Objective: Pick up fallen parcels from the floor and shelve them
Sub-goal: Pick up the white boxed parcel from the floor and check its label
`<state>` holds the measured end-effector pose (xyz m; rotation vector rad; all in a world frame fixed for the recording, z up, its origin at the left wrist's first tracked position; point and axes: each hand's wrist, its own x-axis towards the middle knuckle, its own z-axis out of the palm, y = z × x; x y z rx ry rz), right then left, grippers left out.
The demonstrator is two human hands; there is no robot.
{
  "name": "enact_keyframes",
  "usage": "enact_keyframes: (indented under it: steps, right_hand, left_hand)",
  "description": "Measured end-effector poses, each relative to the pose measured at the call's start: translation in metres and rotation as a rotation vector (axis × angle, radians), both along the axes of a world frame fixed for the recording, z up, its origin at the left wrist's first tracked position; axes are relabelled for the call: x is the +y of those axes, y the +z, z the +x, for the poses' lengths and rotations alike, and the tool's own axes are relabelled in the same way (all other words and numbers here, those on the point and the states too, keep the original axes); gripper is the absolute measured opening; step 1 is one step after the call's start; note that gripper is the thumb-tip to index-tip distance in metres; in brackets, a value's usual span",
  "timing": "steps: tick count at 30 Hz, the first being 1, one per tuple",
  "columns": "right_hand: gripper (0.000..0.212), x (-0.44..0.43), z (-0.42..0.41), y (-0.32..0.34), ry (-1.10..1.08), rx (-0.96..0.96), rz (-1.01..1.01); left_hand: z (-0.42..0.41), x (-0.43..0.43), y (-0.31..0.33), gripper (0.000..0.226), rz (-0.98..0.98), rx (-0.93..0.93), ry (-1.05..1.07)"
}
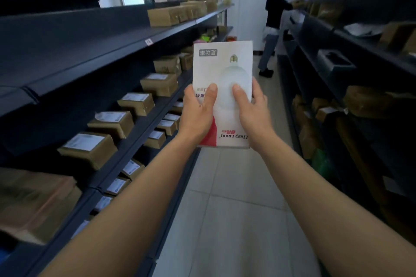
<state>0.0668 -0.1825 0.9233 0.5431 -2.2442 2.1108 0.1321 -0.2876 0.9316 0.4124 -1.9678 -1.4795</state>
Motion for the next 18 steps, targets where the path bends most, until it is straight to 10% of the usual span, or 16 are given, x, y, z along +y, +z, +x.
enact_keyframes:
  steps: [10,18]
  right_hand:
    - [0.06,0.01,0.01,0.031,0.198,-0.017,-0.065]
    - [0.025,0.012,0.012,0.039,0.227,-0.003,-0.105]
  left_hand:
    - [0.021,0.001,0.032,0.046,0.049,-0.01,-0.013]
    - [0.027,0.002,0.036,0.053,0.003,-0.012,0.037]
